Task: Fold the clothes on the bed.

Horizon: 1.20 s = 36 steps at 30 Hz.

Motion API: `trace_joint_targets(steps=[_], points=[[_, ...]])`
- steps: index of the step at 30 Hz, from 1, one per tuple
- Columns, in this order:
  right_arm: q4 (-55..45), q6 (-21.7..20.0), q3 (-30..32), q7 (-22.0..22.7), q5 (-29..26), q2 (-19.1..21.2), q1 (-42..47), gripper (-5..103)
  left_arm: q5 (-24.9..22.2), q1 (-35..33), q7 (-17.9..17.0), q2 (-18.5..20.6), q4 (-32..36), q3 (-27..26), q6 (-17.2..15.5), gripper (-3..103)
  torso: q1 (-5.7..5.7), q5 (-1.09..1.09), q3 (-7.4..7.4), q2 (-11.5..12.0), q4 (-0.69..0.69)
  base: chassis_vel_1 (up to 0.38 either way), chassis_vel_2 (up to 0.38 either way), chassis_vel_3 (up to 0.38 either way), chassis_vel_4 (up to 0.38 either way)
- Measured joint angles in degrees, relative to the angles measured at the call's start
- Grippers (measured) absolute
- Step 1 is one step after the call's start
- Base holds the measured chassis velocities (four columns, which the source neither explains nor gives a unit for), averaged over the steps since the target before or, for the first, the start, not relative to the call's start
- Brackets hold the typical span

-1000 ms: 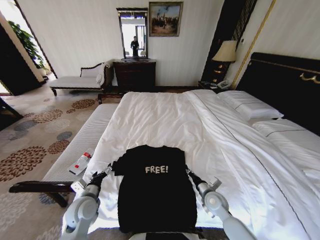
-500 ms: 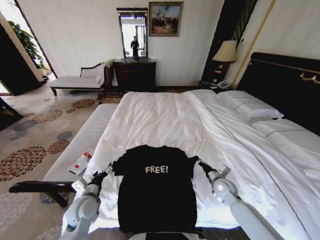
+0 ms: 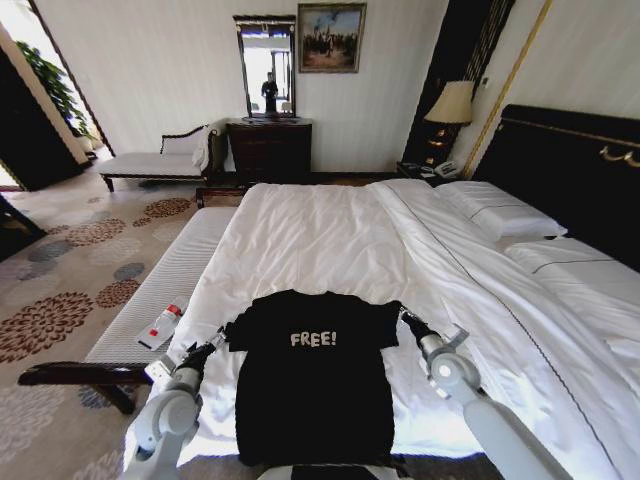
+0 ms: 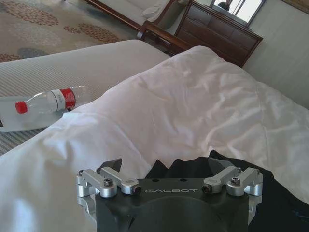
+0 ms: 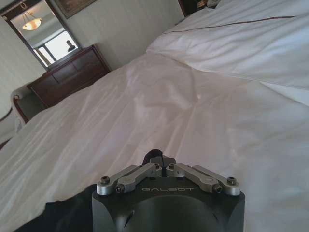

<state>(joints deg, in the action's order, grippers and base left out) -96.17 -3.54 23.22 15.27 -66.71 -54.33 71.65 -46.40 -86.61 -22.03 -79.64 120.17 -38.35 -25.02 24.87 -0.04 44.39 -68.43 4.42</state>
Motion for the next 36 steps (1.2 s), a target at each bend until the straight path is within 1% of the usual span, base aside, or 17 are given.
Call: trace_joint_targets(steps=[4, 12, 15, 22, 28, 30, 31, 32, 33, 34, 35, 36], points=[[4.79, -0.13, -0.66, 0.64, 0.77, -0.27, -1.72, 0, 0.01, 0.2, 0.0, 0.05, -0.35, 0.15, -0.04, 100, 0.0, 0.01, 0.0, 0.0, -0.01, 0.0, 0.0, 0.0, 0.0], [7.67, 0.05, -1.42, 0.72, 1.73, -0.84, -3.08, 0, -0.02, 0.36, 0.0, 0.35, -0.74, 0.14, -0.05, 100, 0.0, 0.01, 0.0, 0.0, -0.01, 0.0, 0.0, 0.0, 0.0], [8.45, 0.71, -1.56, 0.7, 2.99, -1.26, -3.4, 0, -0.06, 0.55, 0.0, 0.47, -1.06, 0.17, -0.05, 100, 0.0, 0.01, 0.0, 0.0, -0.01, 0.0, 0.0, 0.0, 0.0], [8.37, 1.17, -0.68, 1.28, 4.91, -1.51, -2.74, 0, -0.19, 0.71, 0.03, 0.82, -1.3, 0.24, -0.05, 100, 0.0, 0.0, 0.0, 0.0, 0.0, 0.0, 0.0, 0.0, 0.0], [4.93, 1.92, 1.68, 2.5, 5.99, -1.73, -0.03, -1, -0.46, 0.9, 0.06, 1.33, -1.32, 0.37, -0.08, 100, 0.0, 0.0, 0.0, 0.0, -0.02, 0.0, 0.0, 0.0, 0.0], [2.11, 1.8, 2.54, 2.65, 4.55, -1.77, 2.29, 9, -0.6, 0.93, 0.06, 1.46, -1.29, 0.42, -0.11, 100, 0.0, 0.0, 0.0, 0.0, -0.01, 0.0, 0.0, 0.0, 0.0], [-0.65, 1.02, 3.04, 3.38, 2.08, -1.9, 4.39, 15, -0.64, 0.95, 0.06, 1.57, -1.27, 0.49, -0.11, 100, 0.0, 0.0, 0.0, 0.0, 0.0, 0.0, 0.0, 0.0, 0.0], [-0.65, 1.02, 3.04, 3.38, 2.08, -1.9, 4.39, 15, -0.64, 0.95, 0.06, 1.57, -1.27, 0.49, -0.11, 100, 0.0, 0.0, 0.0, 0.0, 0.0, 0.0, 0.0, 0.0, 0.0], [-2.89, 0.29, 3.24, 4.28, -0.16, -2.16, 5.94, 20, -0.66, 0.95, 0.06, 1.61, -1.24, 0.55, -0.11, 100, 0.0, 0.0, 0.0, 0.0, 0.01, 0.0, 0.0, 0.0, 0.0], [-4.22, -0.24, 3.29, 4.89, -1.63, -2.39, 6.85, 20, -0.66, 0.96, 0.06, 1.63, -1.21, 0.6, -0.12, 100, 0.0, -0.01, 0.0, 0.0, 0.01, 0.0, 0.0, 0.0, 0.0], [-4.22, -0.24, 3.29, 4.89, -1.63, -2.39, 6.85, 20, -0.66, 0.96, 0.06, 1.63, -1.21, 0.6, -0.12, 100, 0.0, -0.01, 0.0, 0.0, 0.01, 0.0, 0.0, 0.0, 0.0], [-6.84, -1.53, 3.3, 5.89, -4.85, -3.01, 8.65, 31, -0.67, 0.97, 0.06, 1.66, -1.1, 0.7, -0.12, 100, 0.0, 0.0, -0.01, -0.01, 0.0, 0.0, 0.0, 0.0, 0.0]])
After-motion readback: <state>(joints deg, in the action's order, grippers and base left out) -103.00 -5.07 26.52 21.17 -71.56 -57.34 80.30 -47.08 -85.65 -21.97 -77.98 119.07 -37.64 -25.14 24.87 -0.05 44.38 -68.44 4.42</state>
